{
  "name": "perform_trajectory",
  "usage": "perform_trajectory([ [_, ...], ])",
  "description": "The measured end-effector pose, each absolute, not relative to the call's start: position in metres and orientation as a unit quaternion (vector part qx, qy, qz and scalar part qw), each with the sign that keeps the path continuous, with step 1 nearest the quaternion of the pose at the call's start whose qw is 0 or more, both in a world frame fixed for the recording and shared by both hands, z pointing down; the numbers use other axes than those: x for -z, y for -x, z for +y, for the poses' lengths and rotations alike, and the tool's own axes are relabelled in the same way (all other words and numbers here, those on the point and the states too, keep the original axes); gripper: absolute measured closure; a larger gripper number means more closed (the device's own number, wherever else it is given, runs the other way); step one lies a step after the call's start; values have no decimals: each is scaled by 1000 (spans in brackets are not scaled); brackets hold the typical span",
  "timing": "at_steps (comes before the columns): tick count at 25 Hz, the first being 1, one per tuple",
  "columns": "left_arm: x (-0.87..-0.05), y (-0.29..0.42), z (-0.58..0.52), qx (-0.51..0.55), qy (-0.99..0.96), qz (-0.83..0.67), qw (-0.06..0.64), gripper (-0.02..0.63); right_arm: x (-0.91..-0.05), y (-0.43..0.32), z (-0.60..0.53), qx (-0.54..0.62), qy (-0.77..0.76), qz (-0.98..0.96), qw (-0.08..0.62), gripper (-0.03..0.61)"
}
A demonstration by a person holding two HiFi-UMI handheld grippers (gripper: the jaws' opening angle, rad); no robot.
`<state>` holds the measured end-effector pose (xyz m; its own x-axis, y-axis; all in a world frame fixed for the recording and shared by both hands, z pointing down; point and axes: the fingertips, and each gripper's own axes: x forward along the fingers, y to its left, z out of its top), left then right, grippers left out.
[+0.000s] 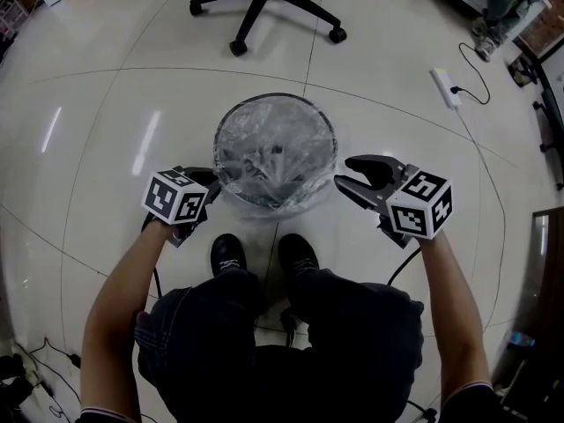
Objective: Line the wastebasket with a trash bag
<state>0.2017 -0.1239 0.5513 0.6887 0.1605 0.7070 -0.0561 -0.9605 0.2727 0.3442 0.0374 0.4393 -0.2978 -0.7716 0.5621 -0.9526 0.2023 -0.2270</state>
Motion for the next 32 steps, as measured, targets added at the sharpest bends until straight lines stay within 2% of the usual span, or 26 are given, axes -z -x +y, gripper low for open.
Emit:
perform_trajectory([
  [2,-551,-198,-115,-393,-908,34,139,600,-444,-338,35,-277,-562,-760,173,435],
  [7,-551,-191,-103,-393,-908,35,140,601,-456,-335,36,-284,-562,-756,176,571],
  [16,-560,-183,-99,-409,-901,31,140,601,-509,-344,53,-323,-551,-736,223,575],
  [24,-592,-187,-105,-428,-890,29,153,601,-574,-362,34,-366,-556,-708,236,575],
  [32,-611,-192,-119,-428,-890,18,154,582,-592,-379,10,-372,-581,-695,202,572],
])
